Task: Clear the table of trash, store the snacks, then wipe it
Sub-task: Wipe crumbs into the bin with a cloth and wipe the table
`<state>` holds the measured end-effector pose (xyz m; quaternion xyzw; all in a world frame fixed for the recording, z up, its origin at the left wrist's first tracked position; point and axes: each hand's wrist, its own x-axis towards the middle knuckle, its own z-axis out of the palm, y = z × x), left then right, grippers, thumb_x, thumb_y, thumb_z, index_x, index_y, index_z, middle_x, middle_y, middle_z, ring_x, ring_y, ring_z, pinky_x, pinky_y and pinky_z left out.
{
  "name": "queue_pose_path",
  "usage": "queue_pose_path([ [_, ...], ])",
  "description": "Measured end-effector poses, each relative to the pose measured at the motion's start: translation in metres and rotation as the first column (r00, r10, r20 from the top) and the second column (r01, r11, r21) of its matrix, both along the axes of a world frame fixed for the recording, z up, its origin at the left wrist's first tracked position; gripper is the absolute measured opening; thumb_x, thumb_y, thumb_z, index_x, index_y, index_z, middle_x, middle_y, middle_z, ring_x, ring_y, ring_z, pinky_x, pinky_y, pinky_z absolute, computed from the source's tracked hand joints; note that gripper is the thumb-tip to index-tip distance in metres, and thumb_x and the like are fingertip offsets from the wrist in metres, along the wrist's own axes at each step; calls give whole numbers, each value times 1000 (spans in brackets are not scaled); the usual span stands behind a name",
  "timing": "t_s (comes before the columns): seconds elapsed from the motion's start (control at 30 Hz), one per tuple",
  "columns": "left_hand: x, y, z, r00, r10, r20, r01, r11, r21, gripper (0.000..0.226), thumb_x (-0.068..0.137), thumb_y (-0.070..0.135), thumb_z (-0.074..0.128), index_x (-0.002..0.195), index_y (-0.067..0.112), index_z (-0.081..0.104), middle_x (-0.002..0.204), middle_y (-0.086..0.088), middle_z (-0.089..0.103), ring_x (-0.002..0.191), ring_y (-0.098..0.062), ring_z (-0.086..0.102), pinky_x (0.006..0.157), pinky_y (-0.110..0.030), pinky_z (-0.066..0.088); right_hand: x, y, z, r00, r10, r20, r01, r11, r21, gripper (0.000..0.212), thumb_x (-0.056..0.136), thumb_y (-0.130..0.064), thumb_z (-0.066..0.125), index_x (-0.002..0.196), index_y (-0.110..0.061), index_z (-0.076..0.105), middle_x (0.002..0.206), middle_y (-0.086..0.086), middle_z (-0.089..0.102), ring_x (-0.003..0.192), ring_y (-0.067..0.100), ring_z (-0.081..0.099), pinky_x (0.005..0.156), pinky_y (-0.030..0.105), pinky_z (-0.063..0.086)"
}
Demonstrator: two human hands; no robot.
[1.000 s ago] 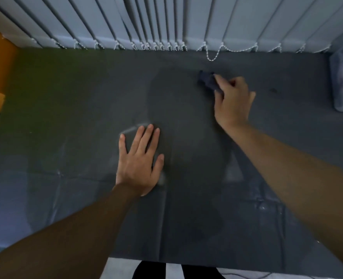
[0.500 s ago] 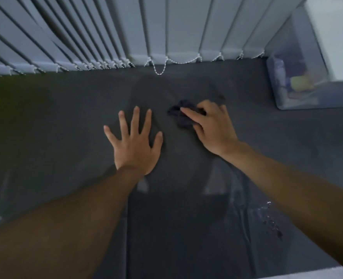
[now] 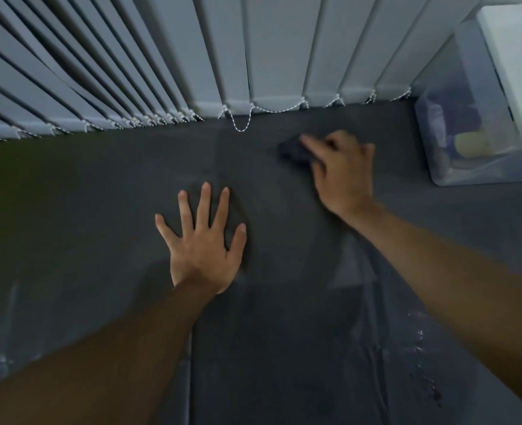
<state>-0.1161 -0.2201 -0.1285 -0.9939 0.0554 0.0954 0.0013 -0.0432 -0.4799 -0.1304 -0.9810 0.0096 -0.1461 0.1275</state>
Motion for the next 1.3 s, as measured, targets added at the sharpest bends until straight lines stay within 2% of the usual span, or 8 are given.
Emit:
queue_pose_path([
  [0.13, 0, -1, 0, 1000, 1, -4, -1, 1000, -1, 67, 97, 62, 8, 157, 37, -7, 167, 7, -8, 152, -31, -12, 114, -71, 2, 36, -14, 4, 826, -549, -125, 563, 804, 192, 40, 95, -25, 50, 134, -33, 54, 123, 9, 51, 115, 30, 49, 94, 44, 29],
  [0.2, 0, 0, 0, 1000, 0, -3, 0, 1000, -9, 67, 98, 62, 9, 157, 37, -7, 167, 7, -9, 152, -31, -12, 114, -71, 1, 34, 13, 5, 864, -484, -140, 504, 836, 217, 40, 93, -26, 51, 132, -32, 55, 121, 8, 53, 113, 29, 51, 93, 43, 30],
  [0.37, 0, 0, 1, 1000, -2, -2, 2, 1000, -10, 66, 98, 57, 10, 157, 36, -9, 167, 7, -9, 152, -31, -12, 115, -70, 1, 15, 39, 1, 981, 181, -69, -174, 980, 93, 42, 89, -22, 57, 129, -31, 62, 109, 7, 55, 99, 30, 55, 85, 42, 33],
  [0.53, 0, 0, -1, 1000, -11, 4, 10, 1000, 15, 66, 97, 55, 10, 157, 36, -8, 167, 6, -7, 152, -32, -10, 115, -69, 1, 40, 34, 6, 956, -257, -141, 280, 941, 189, 39, 91, -24, 56, 129, -35, 59, 116, 5, 53, 109, 28, 52, 90, 42, 31],
  [0.73, 1, 0, 1, 1000, -17, -2, 17, 1000, 20, 65, 96, 50, 10, 158, 34, 0, 167, 4, -3, 152, -33, -6, 113, -71, 4, -21, 49, 5, 906, 414, -92, -406, 909, 90, 41, 90, -28, 51, 130, -33, 61, 108, 3, 55, 96, 24, 54, 81, 40, 33],
  [0.93, 0, 3, 6, 1000, -11, -11, 10, 996, -83, 76, 86, 47, 18, 159, 31, 2, 167, 8, -1, 153, -29, -8, 115, -69, -1, -35, 27, 3, 987, -125, -97, 141, 974, 179, 36, 93, -27, 54, 128, -34, 60, 105, 4, 54, 98, 27, 55, 82, 40, 33],
  [1.13, -11, 11, 13, 993, 34, 110, 7, 937, -350, 68, 80, 41, 34, 143, 19, 43, 144, -7, 38, 141, -28, 29, 118, -66, 1, -120, 36, 7, 903, 414, -116, -408, 910, 68, 43, 91, -23, 60, 132, -32, 60, 105, 3, 55, 94, 23, 54, 81, 41, 37],
  [1.3, -23, 30, 16, 995, -26, 94, 64, 901, -429, 54, 89, 30, 41, 139, 14, 53, 145, -6, 46, 144, -24, 32, 122, -57, 6, -140, 43, 11, 987, -104, -125, 122, 983, 141, 38, 93, -22, 58, 129, -33, 60, 105, 4, 53, 94, 25, 54, 78, 34, 25],
])
